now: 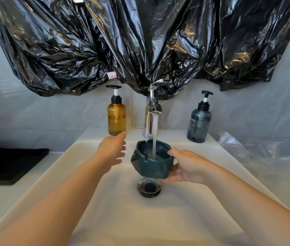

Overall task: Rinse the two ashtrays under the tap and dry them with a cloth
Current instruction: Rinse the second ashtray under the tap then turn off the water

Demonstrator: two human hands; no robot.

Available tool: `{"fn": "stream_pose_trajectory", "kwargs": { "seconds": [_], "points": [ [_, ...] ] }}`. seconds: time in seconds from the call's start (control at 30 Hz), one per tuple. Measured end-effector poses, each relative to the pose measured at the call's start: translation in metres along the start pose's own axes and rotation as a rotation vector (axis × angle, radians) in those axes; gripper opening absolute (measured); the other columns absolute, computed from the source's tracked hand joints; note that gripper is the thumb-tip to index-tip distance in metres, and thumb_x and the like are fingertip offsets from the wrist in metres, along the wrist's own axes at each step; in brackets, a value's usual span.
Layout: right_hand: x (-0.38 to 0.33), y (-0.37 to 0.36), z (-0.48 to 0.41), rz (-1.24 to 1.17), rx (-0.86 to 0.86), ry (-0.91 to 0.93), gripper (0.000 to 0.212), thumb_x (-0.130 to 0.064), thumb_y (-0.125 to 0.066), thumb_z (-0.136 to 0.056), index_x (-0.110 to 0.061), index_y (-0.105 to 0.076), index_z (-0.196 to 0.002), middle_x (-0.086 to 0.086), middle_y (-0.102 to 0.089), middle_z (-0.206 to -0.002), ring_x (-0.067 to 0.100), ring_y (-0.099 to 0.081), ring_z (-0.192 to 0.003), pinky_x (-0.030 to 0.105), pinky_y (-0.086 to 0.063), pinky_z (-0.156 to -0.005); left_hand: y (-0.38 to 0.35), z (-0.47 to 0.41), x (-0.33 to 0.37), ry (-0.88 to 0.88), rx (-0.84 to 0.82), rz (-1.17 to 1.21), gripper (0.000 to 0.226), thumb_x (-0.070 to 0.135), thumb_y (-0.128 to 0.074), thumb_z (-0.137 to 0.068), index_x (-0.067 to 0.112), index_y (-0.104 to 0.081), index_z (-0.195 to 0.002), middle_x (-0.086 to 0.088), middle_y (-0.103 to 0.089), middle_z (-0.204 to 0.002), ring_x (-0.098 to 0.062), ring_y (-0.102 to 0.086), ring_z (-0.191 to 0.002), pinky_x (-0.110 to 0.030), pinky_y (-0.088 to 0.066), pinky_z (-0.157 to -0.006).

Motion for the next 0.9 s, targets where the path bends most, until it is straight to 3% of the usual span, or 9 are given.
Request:
{"fn": "stream_pose_trajectory", "kwargs": {
  "seconds": [0.17,0.33,0.47,0.57,0.67,0.8,0.9],
  "points": [
    [0.003,-0.007,-0.001,0.008,-0.015,-0.045,0.025,-0.022,-0.039,-0.102,-0.013,-0.042,-0.125,0.027,-0.057,-0.124,0.039,-0.068,-0.096,0.043,-0.060,-0.071,-0.001,0.001,0.000,0.007,-0.007,-0.016,0.050,0.046,-0.038,-0.099,0.010,-0.048,-0.133,-0.012,-0.055,-0.134,-0.033,-0.054,-0.119,-0.043,-0.047,-0.097],
    [0.000,-0.006,-0.002,0.013,0.025,-0.002,0.021,-0.021,-0.037,-0.103,-0.013,-0.045,-0.121,0.023,-0.060,-0.110,0.038,-0.068,-0.093,0.040,-0.060,-0.067,-0.002,0.002,0.000,0.009,0.000,-0.024,0.051,0.046,-0.036,-0.100,0.009,-0.047,-0.134,-0.012,-0.055,-0.134,-0.032,-0.055,-0.119,-0.043,-0.046,-0.098],
    [0.003,-0.006,-0.002,0.036,0.031,-0.038,0.023,-0.022,-0.040,-0.102,-0.014,-0.043,-0.124,0.026,-0.057,-0.125,0.042,-0.065,-0.102,0.042,-0.059,-0.068,-0.003,0.003,0.001,0.014,-0.012,-0.030,0.050,0.046,-0.037,-0.100,0.010,-0.048,-0.133,-0.011,-0.055,-0.133,-0.031,-0.055,-0.117,-0.042,-0.047,-0.096],
    [0.001,-0.006,-0.003,0.008,0.035,-0.017,0.020,-0.022,-0.038,-0.103,-0.015,-0.042,-0.122,0.023,-0.058,-0.118,0.040,-0.066,-0.099,0.041,-0.059,-0.067,-0.003,0.005,0.001,-0.002,-0.020,-0.029,0.049,0.045,-0.039,-0.099,0.011,-0.049,-0.131,-0.010,-0.057,-0.129,-0.029,-0.057,-0.111,-0.040,-0.048,-0.092],
    [0.000,-0.003,-0.002,0.003,0.037,0.001,0.017,-0.022,-0.039,-0.103,-0.014,-0.045,-0.116,0.020,-0.063,-0.102,0.036,-0.068,-0.088,0.040,-0.060,-0.065,-0.004,0.006,0.002,-0.068,-0.026,-0.043,0.045,0.043,-0.044,-0.098,0.012,-0.052,-0.129,-0.008,-0.060,-0.123,-0.025,-0.058,-0.104,-0.037,-0.049,-0.087],
    [-0.002,0.003,-0.002,-0.012,0.085,0.038,0.016,-0.024,-0.040,-0.103,-0.016,-0.045,-0.116,0.022,-0.059,-0.113,0.038,-0.067,-0.099,0.045,-0.058,-0.075,-0.008,0.013,0.006,-0.224,-0.040,-0.135,0.032,0.037,-0.051,-0.096,0.015,-0.057,-0.118,-0.004,-0.061,-0.111,-0.023,-0.060,-0.103,-0.037,-0.051,-0.088],
    [-0.004,0.002,-0.002,-0.020,0.091,0.044,0.016,-0.026,-0.042,-0.102,-0.016,-0.044,-0.114,0.022,-0.059,-0.111,0.039,-0.067,-0.097,0.044,-0.057,-0.076,-0.007,0.020,0.010,-0.360,-0.053,-0.229,0.012,0.032,-0.057,-0.093,0.023,-0.060,-0.102,0.004,-0.061,-0.101,-0.016,-0.059,-0.097,-0.033,-0.053,-0.085]
  ]
}}
Point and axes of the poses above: each hand's wrist, its own z-axis away from the middle knuckle, its own y-axis out of the back of the hand, x = y × z, the point moved 2 cm from there along -z, towards the middle knuckle
